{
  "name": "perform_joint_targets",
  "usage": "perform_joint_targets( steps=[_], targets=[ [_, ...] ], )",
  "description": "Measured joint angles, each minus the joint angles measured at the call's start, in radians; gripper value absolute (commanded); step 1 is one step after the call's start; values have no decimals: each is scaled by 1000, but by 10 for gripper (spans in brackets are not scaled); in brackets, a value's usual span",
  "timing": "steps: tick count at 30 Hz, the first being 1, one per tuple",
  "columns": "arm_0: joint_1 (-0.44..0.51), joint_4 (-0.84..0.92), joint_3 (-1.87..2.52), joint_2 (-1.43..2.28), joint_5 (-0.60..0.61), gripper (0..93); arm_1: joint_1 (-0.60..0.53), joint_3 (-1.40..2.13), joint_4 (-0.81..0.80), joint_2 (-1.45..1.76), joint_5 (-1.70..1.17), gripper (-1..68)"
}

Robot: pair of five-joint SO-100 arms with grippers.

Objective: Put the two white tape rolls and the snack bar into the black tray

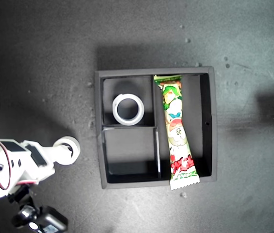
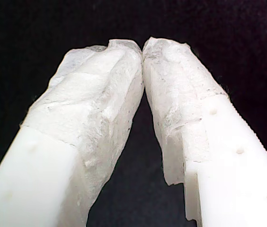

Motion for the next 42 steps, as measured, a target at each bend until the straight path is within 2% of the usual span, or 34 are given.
perform_joint_targets(
  steps=[6,10,14,17,20,25,29,31,35,42],
  targets=[
    [-6,-11,3,-23,-5,132,0,15,-2,0,0,-6],
    [-14,-12,-5,-110,-15,59,0,23,-2,0,0,-6],
    [-64,-3,-89,-264,-26,1,-11,35,-8,0,3,-6],
    [-95,104,-216,-373,-26,1,-29,55,-15,0,12,-6],
    [-120,301,-368,-390,14,1,-32,101,-31,0,28,-6],
    [-199,684,-741,-396,146,1,-44,232,-130,0,64,-5],
    [-222,936,-1200,-560,262,1,-43,268,-126,0,86,-4],
    [-230,977,-1463,-707,310,0,-25,270,-77,0,107,-2],
    [-238,1008,-1818,-937,333,0,-6,272,37,0,161,5],
    [-192,1009,-2079,-1203,296,0,-28,272,124,2,258,-2]
  ],
)
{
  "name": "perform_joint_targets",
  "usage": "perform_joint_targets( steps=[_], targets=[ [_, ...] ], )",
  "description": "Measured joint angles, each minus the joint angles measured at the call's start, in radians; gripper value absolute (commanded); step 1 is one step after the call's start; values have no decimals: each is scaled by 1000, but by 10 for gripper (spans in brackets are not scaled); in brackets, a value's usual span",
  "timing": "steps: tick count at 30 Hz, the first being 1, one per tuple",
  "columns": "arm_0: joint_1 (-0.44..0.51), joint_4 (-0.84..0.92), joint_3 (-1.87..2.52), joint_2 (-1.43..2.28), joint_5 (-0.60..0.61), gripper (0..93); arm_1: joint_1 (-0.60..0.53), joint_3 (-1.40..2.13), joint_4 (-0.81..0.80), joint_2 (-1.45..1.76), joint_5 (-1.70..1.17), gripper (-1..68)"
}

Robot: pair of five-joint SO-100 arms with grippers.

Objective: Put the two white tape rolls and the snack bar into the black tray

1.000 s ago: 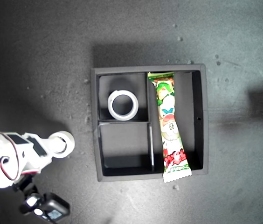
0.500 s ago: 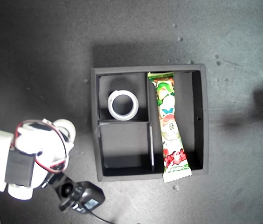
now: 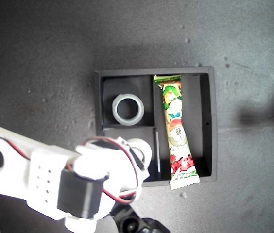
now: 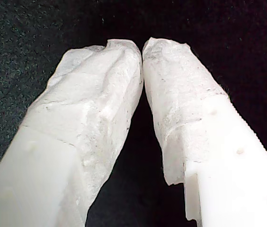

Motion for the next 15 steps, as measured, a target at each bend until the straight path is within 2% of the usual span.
perform_joint_targets(
  steps=[4,9,15],
  targets=[
    [31,0,-5,-11,-31,1,-11,0,6,0,8,-2],
    [52,0,28,-11,-67,142,-11,0,6,0,8,-2],
    [72,0,61,6,-67,180,-12,0,6,2,8,-2]
  ],
)
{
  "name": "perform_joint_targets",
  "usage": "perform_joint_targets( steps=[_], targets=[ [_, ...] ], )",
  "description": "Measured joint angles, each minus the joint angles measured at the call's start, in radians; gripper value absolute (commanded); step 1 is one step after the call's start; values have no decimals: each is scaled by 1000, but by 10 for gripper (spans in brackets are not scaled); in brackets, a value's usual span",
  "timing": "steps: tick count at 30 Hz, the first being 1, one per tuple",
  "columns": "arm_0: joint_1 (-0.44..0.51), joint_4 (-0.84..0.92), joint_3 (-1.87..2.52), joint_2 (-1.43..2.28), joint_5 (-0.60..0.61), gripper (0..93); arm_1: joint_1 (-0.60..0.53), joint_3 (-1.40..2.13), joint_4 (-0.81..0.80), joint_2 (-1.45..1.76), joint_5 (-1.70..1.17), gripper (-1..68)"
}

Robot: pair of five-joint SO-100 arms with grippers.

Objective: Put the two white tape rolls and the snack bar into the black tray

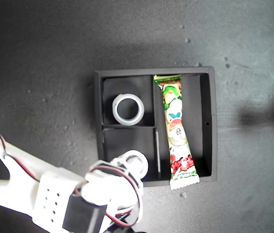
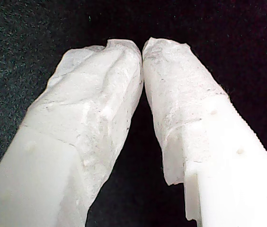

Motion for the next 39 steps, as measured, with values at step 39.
perform_joint_targets(
  steps=[39],
  targets=[
    [-319,-623,2758,2359,-328,0,60,0,0,0,2,2]
  ],
)
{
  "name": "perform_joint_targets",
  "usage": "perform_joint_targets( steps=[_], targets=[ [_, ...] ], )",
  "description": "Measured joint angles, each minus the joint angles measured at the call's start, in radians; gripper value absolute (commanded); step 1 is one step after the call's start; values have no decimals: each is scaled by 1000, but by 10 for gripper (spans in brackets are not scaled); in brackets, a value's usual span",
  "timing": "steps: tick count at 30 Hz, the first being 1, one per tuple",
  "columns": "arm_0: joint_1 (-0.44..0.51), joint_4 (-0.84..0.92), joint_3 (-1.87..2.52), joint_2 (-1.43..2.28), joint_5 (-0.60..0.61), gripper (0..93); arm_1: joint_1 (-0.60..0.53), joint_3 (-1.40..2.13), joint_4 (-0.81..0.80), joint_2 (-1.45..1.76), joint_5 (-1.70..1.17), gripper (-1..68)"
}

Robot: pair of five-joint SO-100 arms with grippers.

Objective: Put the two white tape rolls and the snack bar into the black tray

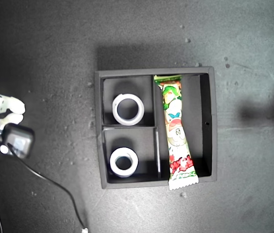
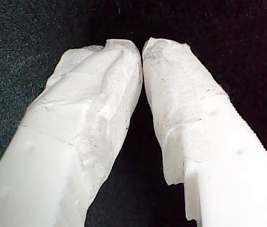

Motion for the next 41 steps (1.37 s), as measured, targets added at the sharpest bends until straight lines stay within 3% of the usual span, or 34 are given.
perform_joint_targets(
  steps=[4,14,21,41],
  targets=[
    [6,104,103,219,-44,0,0,0,0,0,0,2],
    [12,167,104,241,-173,2,-26,0,0,0,0,2],
    [15,167,104,241,28,2,-28,0,0,0,0,2],
    [17,167,104,241,52,2,-44,0,0,0,0,2]
  ],
)
